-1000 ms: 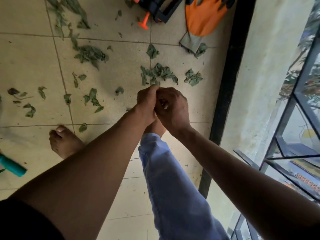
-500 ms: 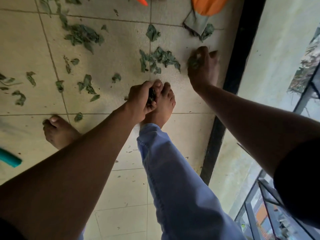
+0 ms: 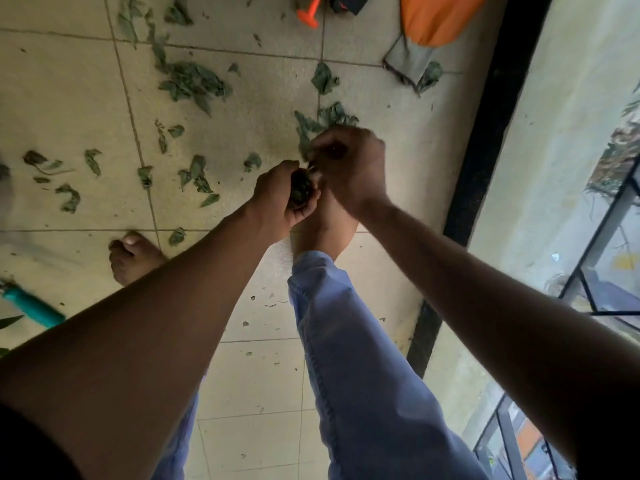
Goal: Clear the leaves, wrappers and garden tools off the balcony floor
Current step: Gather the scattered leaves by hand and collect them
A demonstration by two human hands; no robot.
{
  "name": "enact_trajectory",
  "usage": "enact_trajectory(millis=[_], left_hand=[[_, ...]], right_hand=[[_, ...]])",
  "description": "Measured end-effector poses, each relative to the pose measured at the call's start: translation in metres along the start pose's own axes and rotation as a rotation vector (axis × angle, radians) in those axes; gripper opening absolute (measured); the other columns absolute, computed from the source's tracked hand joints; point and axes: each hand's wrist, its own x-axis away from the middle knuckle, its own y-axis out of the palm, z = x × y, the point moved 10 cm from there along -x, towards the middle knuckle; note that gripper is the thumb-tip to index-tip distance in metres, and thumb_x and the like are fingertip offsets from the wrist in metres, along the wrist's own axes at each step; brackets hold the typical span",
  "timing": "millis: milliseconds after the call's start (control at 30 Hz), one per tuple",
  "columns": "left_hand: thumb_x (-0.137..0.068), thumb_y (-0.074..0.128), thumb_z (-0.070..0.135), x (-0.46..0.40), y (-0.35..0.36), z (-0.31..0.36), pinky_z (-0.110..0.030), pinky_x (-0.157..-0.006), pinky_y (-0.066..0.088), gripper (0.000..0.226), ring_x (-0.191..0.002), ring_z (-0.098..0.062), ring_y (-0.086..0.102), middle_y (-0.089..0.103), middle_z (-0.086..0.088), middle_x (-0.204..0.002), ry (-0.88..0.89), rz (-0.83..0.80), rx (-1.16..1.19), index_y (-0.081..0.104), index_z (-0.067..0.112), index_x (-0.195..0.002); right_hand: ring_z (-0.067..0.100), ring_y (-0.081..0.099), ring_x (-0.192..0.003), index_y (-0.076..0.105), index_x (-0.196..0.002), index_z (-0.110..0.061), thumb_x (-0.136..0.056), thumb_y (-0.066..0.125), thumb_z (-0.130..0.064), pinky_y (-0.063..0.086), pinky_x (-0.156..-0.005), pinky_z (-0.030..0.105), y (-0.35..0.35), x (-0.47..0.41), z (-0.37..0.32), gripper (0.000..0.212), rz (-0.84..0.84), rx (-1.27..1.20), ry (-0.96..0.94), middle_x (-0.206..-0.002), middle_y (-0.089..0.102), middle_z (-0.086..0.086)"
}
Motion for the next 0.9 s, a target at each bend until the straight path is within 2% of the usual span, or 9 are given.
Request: enact_trajectory(millis=[133, 233, 267, 367, 500, 567, 667, 767, 900], left_hand=[[-0.105, 0.037, 0.028, 0.003, 0.008, 0.011, -0.025, -0.074, 0.055, 0.034, -0.082, -0.018, 0.071, 0.072, -0.007, -0.086, -0.010, -0.140, 0.104, 0.066, 0.013, -0.094], [-0.106, 0.034, 0.040, 0.011, 0.003, 0.012, -0.033, -0.101, 0.051, 0.050, -0.114, -0.027, 0.069, 0.071, -0.018, -0.119, -0.075, -0.200, 0.076, 0.065, 0.007, -0.128], [-0.106, 0.034, 0.040, 0.013, -0.001, 0.012, -0.032, -0.100, 0.051, 0.050, -0.114, -0.027, 0.069, 0.072, -0.017, -0.118, -0.084, -0.197, 0.068, 0.065, 0.007, -0.127], [-0.107, 0.036, 0.031, 0.009, -0.016, 0.018, -0.021, -0.063, 0.053, 0.037, -0.071, -0.017, 0.070, 0.070, -0.006, -0.074, -0.035, -0.127, 0.077, 0.060, 0.014, -0.086], [-0.104, 0.050, 0.020, 0.001, -0.031, 0.026, -0.021, -0.046, 0.050, 0.034, -0.056, -0.011, 0.059, 0.058, 0.001, -0.060, -0.021, -0.013, 0.204, 0.054, 0.016, -0.071], [-0.103, 0.055, 0.024, -0.002, -0.038, 0.023, -0.019, -0.042, 0.046, 0.034, -0.057, -0.010, 0.053, 0.052, 0.001, -0.063, -0.068, 0.032, 0.248, 0.051, 0.016, -0.070], [-0.103, 0.055, 0.028, -0.004, -0.044, 0.024, -0.016, -0.042, 0.041, 0.030, -0.059, -0.009, 0.051, 0.050, -0.001, -0.068, -0.073, 0.044, 0.210, 0.049, 0.017, -0.076], [-0.103, 0.056, 0.028, -0.004, -0.052, 0.023, -0.016, -0.043, 0.040, 0.029, -0.058, -0.010, 0.052, 0.051, -0.001, -0.067, -0.067, 0.053, 0.163, 0.049, 0.017, -0.077], [-0.103, 0.057, 0.029, -0.001, -0.063, 0.022, -0.018, -0.043, 0.041, 0.030, -0.056, -0.011, 0.052, 0.052, -0.002, -0.063, -0.052, 0.053, 0.129, 0.050, 0.016, -0.077]], right_hand=[[0.020, 0.064, -0.089, 0.076, -0.087, -0.023, -0.083, 0.061, -0.009, 0.052, -0.079, 0.036, 0.044, 0.030, -0.034, 0.021, -0.105, 0.345, -0.218, -0.093, 0.071, -0.003], [0.023, 0.054, -0.101, 0.063, -0.090, -0.031, -0.089, 0.047, -0.022, 0.049, -0.091, 0.048, 0.070, 0.038, -0.032, 0.018, -0.274, 0.573, -0.204, -0.104, 0.065, -0.005], [0.022, 0.052, -0.095, 0.064, -0.088, -0.028, -0.087, 0.050, -0.019, 0.050, -0.086, 0.045, 0.074, 0.040, -0.041, 0.017, -0.291, 0.575, -0.269, -0.099, 0.067, -0.001], [0.023, 0.058, -0.077, 0.072, -0.090, -0.012, -0.083, 0.053, -0.014, 0.050, -0.067, 0.037, 0.072, 0.043, -0.068, 0.020, -0.320, 0.443, -0.428, -0.084, 0.072, 0.005], [0.022, 0.069, -0.089, 0.070, -0.111, -0.012, -0.081, 0.046, -0.006, 0.054, -0.071, 0.030, 0.042, 0.021, -0.061, 0.039, -0.156, 0.313, -0.366, -0.105, 0.073, 0.004], [0.024, 0.063, -0.105, 0.068, -0.117, -0.017, -0.084, 0.050, -0.001, 0.051, -0.072, 0.031, 0.030, -0.001, -0.040, 0.040, -0.064, 0.508, -0.311, -0.117, 0.067, 0.005], [0.029, 0.052, -0.115, 0.060, -0.127, -0.022, -0.093, 0.056, -0.008, 0.056, -0.077, 0.040, 0.025, -0.038, 0.001, 0.037, -0.104, 0.826, -0.200, -0.131, 0.053, 0.008], [0.032, 0.052, -0.109, 0.061, -0.123, -0.020, -0.095, 0.060, -0.012, 0.053, -0.073, 0.038, 0.026, -0.059, 0.020, 0.028, -0.122, 0.805, -0.141, -0.130, 0.048, 0.012], [0.029, 0.061, -0.099, 0.071, -0.104, -0.015, -0.094, 0.049, -0.006, 0.046, -0.074, 0.029, 0.023, -0.073, 0.024, 0.025, -0.043, 0.657, -0.034, -0.117, 0.060, 0.009]])
